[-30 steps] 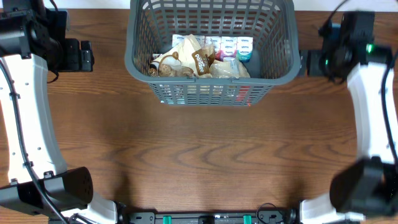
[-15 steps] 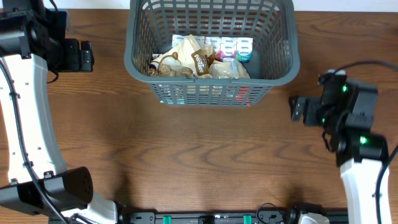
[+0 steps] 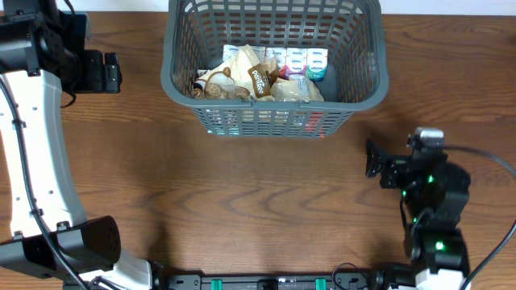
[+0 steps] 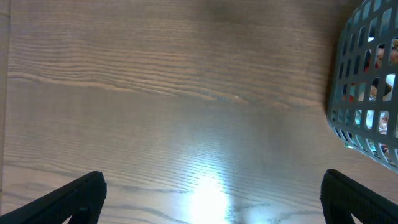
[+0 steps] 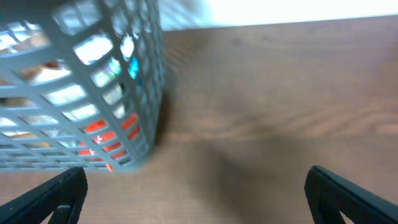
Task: Pack container
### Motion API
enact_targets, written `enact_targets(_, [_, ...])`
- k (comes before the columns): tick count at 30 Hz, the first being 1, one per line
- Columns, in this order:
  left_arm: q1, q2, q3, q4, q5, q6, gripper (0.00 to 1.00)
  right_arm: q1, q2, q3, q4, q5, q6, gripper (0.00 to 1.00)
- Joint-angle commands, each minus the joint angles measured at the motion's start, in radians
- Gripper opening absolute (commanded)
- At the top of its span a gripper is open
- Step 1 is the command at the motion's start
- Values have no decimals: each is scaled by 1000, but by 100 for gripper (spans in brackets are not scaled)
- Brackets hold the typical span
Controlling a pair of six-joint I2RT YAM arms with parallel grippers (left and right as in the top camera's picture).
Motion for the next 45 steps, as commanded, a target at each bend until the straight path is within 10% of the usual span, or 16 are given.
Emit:
enact_targets(1, [4,-19,14,-4,-5,-5,99,42,-95,-87,76,-13,35,99])
enact_targets(17, [4,-19,14,-4,-5,-5,99,112,-443,-415,343,47,81,99])
enact_targets(28, [4,-19,14,-4,-5,-5,99,130,-540,-422,145,285,252,99])
enact_targets(45, [4,-19,14,-4,-5,-5,99,156,-619,-423,138,166,108,99])
